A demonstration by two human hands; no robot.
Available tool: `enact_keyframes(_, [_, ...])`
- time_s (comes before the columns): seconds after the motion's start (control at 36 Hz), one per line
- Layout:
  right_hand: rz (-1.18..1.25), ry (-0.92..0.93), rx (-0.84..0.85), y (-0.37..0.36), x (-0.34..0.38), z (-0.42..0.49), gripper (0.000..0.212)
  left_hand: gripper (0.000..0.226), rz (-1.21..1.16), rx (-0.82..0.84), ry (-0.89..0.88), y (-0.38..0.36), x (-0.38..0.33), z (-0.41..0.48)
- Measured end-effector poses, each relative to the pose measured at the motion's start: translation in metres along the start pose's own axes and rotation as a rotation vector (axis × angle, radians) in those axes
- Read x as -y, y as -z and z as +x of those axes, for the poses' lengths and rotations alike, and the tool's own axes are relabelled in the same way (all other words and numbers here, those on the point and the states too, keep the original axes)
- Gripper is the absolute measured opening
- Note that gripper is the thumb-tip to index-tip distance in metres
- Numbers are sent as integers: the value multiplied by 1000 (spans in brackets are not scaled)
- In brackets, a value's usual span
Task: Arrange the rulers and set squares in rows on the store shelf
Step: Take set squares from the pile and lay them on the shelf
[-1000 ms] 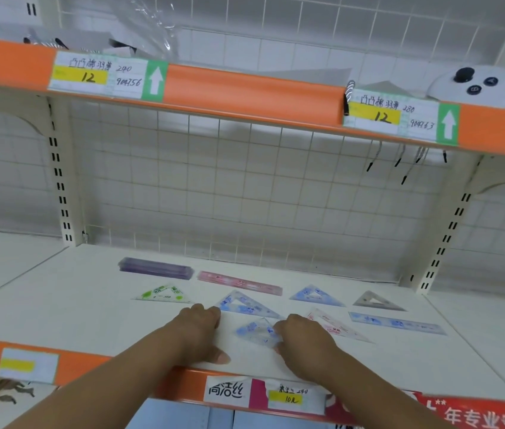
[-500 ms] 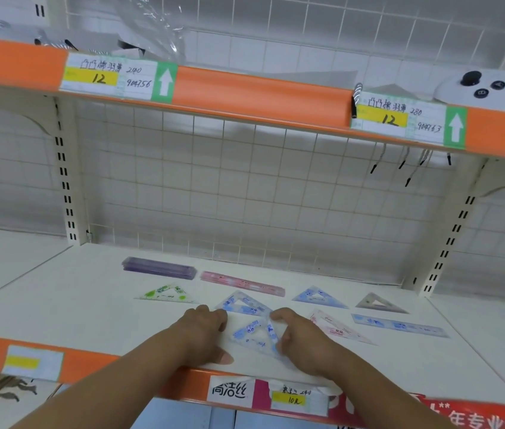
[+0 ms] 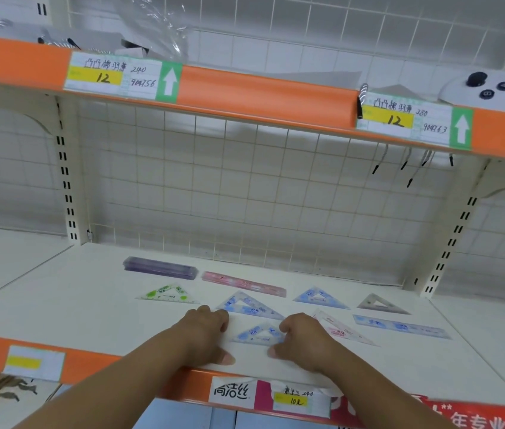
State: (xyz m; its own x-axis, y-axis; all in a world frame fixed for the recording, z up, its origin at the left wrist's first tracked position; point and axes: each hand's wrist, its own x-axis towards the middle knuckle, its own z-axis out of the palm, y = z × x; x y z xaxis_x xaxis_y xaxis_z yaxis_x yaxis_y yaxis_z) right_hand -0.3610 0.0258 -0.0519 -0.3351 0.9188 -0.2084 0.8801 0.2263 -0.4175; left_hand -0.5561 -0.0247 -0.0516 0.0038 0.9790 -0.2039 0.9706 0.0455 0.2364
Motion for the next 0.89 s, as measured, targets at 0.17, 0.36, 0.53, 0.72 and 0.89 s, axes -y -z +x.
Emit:
enact_keyframes(0.17, [-77,-8,-43,-1,2,2,46,56,-2,4,-1,0,0,0])
enact_keyframes(0.36, [-61,3,-77,4,2,-2,36,56,-10,2,-5,1,1,-1])
enact_keyframes(0.53, [81,136,-322,22,3,-8,16,56,-27,12,-10,0,2,-1])
enact_keyframes(0.72, [88,262,-592,45,14,-15,50,54,-34,12,-10,1,1,-2])
enact_keyframes(0.89, [78,257,-621,46,15,-13,52,53,-28,16,-7,2,0,-3])
